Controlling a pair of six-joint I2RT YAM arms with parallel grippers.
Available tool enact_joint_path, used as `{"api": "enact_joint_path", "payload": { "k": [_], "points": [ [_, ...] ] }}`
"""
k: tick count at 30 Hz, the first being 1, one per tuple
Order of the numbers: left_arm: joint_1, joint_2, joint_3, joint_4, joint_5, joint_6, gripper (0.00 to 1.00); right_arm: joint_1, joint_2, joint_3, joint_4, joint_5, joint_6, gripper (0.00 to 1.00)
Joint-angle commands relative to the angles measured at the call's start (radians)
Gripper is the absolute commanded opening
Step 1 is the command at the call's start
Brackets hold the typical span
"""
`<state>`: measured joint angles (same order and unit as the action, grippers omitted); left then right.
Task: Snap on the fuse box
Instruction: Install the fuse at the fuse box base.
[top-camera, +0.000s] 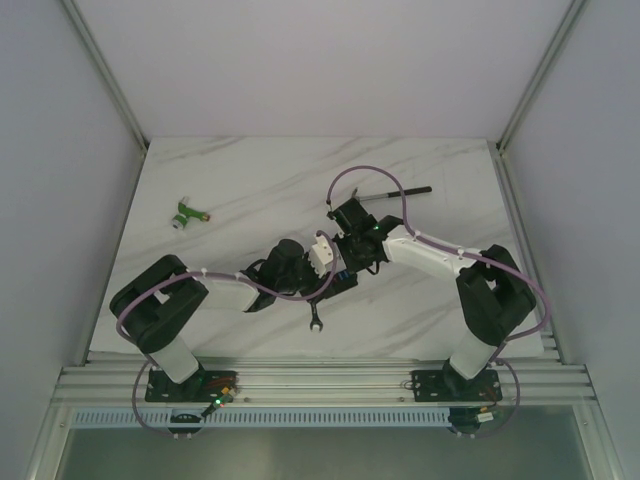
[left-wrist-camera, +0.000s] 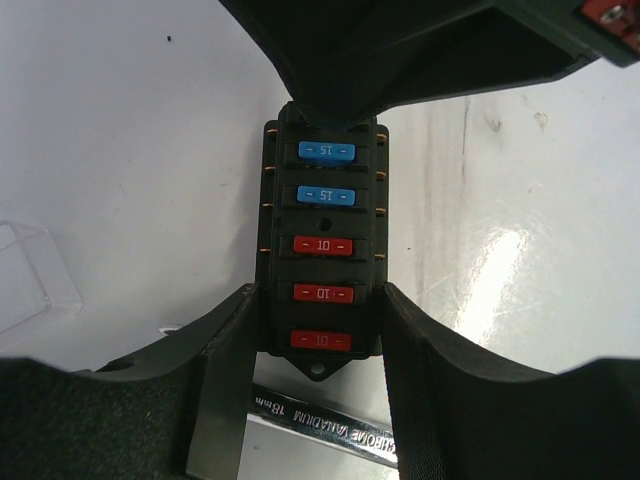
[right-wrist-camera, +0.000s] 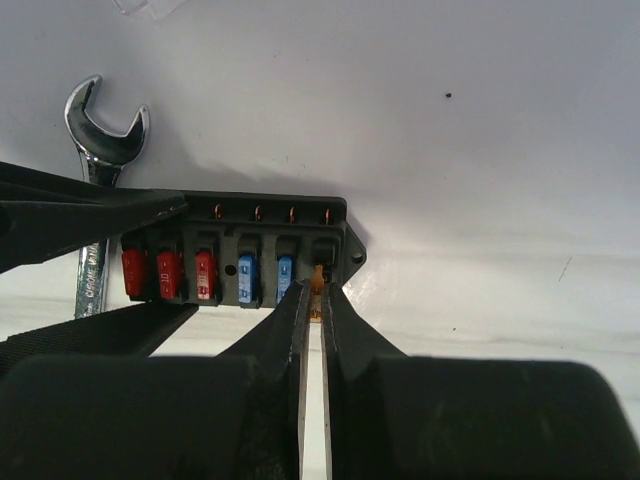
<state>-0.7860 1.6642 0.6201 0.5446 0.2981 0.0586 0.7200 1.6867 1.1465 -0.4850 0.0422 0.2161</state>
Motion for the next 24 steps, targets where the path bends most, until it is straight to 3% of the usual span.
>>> {"api": "enact_joint_path", "payload": {
  "k": [1,24],
  "points": [
    [-0.004,0.029,0.018,-0.045,0.031,0.017,0.53,0.004,-0.024,0.01,-0.012,0.014,-0.015,0.0],
    [-0.019,0.063,0.05,-0.107,-0.013,0.056,0.51,0.005,-0.002,0.019,-0.053,0.018,-0.043,0.0]
  ]
}}
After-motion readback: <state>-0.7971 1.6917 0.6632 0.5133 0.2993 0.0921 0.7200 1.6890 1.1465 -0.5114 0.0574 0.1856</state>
